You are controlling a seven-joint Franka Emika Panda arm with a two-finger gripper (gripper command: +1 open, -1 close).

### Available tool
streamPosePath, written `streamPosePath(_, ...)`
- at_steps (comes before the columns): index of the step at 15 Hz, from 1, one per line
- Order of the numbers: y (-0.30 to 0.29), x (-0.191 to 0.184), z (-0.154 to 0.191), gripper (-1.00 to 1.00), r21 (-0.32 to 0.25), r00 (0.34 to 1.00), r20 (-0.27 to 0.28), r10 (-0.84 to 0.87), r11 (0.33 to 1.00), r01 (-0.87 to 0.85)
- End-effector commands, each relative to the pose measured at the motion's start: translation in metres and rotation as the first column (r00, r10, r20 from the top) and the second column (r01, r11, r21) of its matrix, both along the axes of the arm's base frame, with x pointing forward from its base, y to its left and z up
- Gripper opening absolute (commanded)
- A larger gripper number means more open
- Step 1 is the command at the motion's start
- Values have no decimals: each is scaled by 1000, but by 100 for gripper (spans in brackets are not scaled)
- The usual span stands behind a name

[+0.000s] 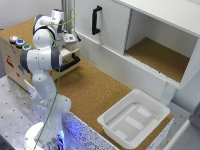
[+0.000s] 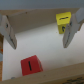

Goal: Lift the pink block

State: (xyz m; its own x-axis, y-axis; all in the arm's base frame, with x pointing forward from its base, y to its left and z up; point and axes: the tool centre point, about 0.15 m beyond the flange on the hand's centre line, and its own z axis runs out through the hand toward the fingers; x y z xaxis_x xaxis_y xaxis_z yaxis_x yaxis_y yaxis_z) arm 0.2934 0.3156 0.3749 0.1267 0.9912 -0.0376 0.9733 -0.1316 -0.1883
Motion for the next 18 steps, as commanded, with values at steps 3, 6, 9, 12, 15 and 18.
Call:
streamPosePath(3, -22, 5, 29, 100, -24, 975, 200, 101, 995, -98)
streamPosePath(6, -38, 0, 39, 100, -3, 941, 294, 170, 984, -177)
streamPosePath(9, -41, -12, 33, 100, -1, 912, 328, 248, 965, -262)
streamPosePath(12, -32, -29, 25, 100, 19, 921, 317, 226, 969, -245)
streamPosePath(15, -30, -42, 14, 100, 38, 940, 285, 185, 978, -204)
streamPosePath(18, -26, -55, 3, 100, 26, 950, 266, 165, 984, -179)
